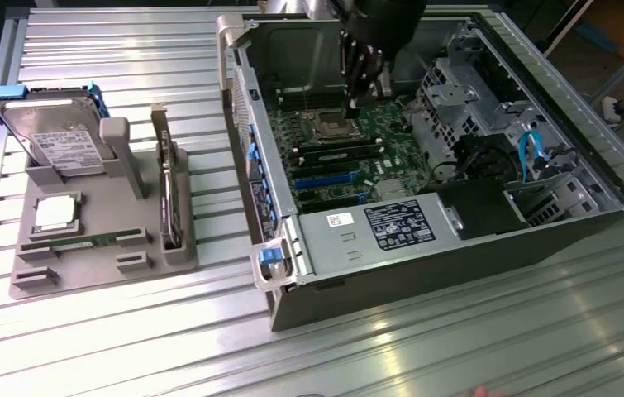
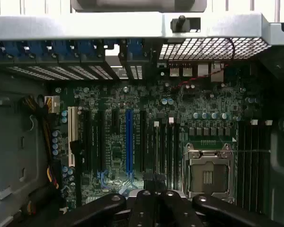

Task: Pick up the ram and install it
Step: 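Press down the ram until it locks into place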

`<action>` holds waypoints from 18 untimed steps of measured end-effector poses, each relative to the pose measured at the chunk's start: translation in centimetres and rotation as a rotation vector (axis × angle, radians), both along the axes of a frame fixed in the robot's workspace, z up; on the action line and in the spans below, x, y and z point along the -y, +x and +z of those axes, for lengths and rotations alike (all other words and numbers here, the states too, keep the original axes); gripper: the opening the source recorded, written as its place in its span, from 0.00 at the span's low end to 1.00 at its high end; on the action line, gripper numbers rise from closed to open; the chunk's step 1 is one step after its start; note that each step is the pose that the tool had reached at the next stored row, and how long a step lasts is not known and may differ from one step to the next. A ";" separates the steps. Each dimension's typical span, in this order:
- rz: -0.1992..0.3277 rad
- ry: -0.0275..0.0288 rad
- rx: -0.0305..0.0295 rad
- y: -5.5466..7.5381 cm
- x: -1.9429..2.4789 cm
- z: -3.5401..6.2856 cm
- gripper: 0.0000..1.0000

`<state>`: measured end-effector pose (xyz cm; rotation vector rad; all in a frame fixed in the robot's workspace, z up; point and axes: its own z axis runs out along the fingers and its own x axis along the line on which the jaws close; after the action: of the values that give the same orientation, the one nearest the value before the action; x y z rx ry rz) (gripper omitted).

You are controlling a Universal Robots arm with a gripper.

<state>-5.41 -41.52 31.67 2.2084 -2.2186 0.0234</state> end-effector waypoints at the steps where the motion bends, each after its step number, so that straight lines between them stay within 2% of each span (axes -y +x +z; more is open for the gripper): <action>1: 0.000 -0.0009 -0.0024 0.7 0.00 0.00 0.11; 2: 0.000 -0.0019 -0.0044 1.4 0.00 0.00 0.11; 6: 0.000 -0.0041 -0.0078 2.7 0.01 0.00 0.11; 10: 0.000 -0.0043 -0.0080 2.8 0.00 0.08 0.11; 15: 0.000 -0.0050 -0.0079 2.8 0.00 1.06 0.11; 18: 0.000 -0.0048 -0.0079 2.8 0.00 1.15 0.11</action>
<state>-2.66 -41.52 32.82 2.2021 -2.2123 0.0200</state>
